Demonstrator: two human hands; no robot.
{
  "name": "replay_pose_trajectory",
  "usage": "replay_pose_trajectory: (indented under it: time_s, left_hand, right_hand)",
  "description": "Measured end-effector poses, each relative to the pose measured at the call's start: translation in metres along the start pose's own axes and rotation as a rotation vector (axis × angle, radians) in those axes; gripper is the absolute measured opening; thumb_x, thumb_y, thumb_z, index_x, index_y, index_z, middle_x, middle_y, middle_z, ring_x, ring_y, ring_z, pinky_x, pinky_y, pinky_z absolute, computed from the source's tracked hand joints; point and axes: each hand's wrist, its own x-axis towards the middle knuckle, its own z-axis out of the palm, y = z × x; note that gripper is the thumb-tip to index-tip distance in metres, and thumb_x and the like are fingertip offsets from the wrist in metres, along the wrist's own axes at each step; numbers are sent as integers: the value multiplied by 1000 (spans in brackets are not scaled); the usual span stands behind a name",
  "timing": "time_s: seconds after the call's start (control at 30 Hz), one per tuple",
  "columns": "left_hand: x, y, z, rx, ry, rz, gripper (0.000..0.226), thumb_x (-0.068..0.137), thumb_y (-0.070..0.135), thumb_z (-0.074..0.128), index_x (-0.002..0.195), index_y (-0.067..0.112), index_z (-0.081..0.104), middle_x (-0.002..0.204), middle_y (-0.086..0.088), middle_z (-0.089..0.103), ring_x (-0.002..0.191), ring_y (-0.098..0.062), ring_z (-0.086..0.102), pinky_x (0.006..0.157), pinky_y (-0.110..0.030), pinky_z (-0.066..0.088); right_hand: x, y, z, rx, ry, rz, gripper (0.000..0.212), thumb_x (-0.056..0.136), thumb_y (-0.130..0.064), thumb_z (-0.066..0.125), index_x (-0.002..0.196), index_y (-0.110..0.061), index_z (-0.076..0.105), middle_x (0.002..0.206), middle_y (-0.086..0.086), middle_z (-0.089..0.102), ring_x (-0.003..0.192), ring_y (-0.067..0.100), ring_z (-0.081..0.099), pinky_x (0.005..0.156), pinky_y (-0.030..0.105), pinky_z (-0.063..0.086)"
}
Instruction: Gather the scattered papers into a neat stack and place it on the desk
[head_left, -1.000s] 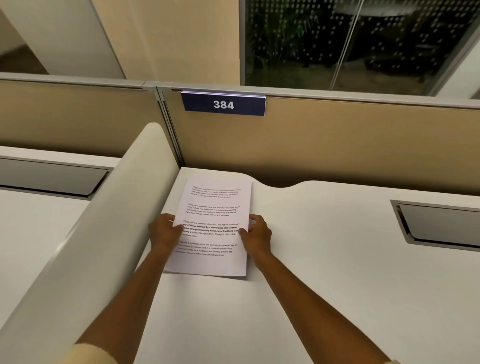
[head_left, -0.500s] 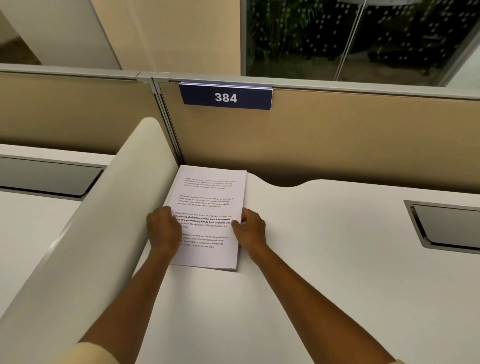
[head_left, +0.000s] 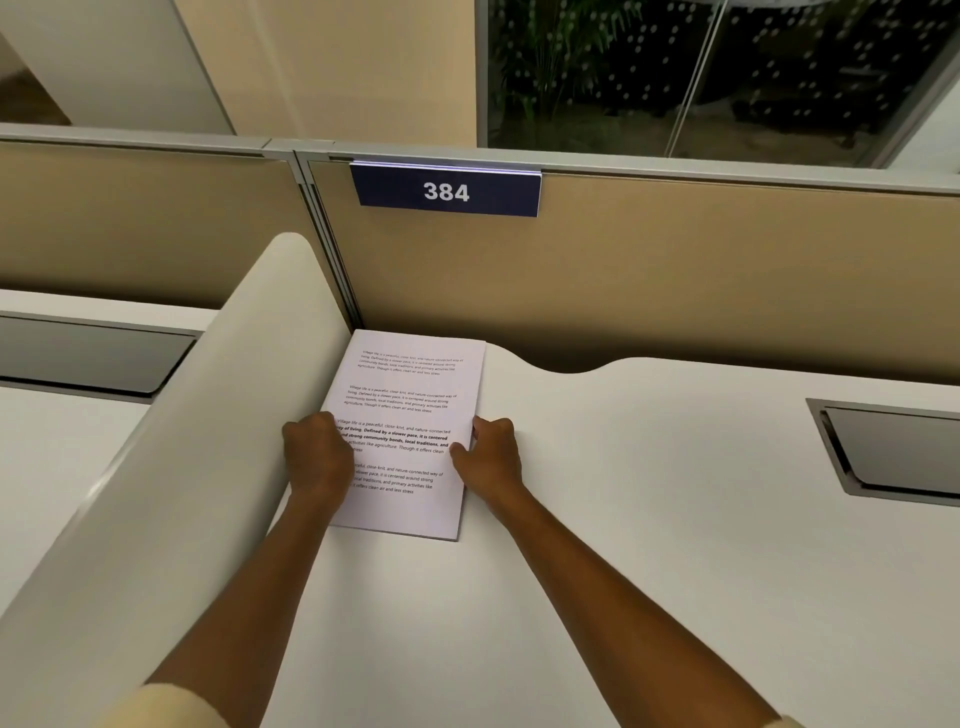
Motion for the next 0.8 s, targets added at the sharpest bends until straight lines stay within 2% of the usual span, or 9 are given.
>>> replay_pose_trajectory:
  time_s: [0.23,0.47,0.6,0.7,0.8]
  left_hand:
    - [2,0,1,12,-4,-10,25,80,-10,38,84,-9,63,89,-33,61,84,-49,56,73,-44,50]
    - [2,2,-1,61,-4,-1,23,77,-11,42,81,-7,64,87,-30,66,80,-48,61,69,-45,52]
    - [2,2,-2,60,0,5,18,76,-11,44,77,-6,61,86,-29,66,81,-47,62,70,-46,51]
    - [1,0,-1,61,15,18,20,80,-8,42,85,-5,62,92,-29,66,87,-47,61,74,-47,50]
    - [-3,2,-5,34,41,37,20,87,-1,45,98,-4,62,101,-28,66,96,-47,60,79,-47,49]
  right_hand:
    - [3,-1,-1,-121,-51,-31,46,90,-35,59,127,-8,52,129,10,45,112,25,57,93,33,49]
    - [4,1,-1,-140,-82,-44,50,90,-36,59,130,-8,48,133,11,41,118,27,53,98,36,47]
    - [4,0,-1,-97,-80,-30,48,90,-34,59,129,-7,49,132,11,42,117,27,53,99,35,47]
    - [5,5,-2,12,-44,-11,41,90,-31,61,121,-5,54,129,13,46,112,27,56,98,35,49]
    - [-3,10,-8,175,13,20,56,91,-30,63,138,-5,45,133,10,46,118,23,55,99,29,45]
